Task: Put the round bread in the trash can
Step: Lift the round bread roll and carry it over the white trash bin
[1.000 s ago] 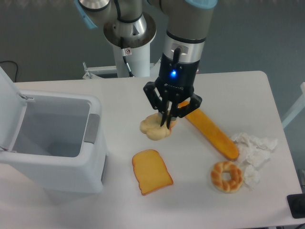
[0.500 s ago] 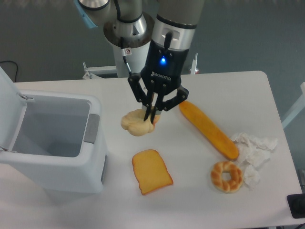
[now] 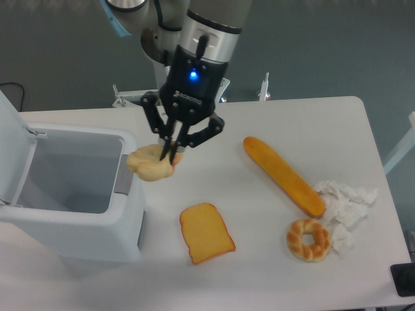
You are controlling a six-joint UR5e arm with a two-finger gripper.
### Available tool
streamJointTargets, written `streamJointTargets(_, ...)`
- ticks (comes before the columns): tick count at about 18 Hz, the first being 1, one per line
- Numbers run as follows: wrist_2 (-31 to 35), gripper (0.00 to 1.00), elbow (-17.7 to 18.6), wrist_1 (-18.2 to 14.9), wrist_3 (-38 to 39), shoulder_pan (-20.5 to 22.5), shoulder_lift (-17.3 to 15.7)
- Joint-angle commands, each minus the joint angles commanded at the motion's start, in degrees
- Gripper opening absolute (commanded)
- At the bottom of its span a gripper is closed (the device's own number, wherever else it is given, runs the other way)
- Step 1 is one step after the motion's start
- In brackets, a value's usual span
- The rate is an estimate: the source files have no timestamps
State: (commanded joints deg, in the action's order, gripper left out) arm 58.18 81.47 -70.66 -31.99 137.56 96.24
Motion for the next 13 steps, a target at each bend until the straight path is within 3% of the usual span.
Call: streamJointTargets(13,-0.70,0.02,1.67,0.17,3.26,-6.24,-0.18)
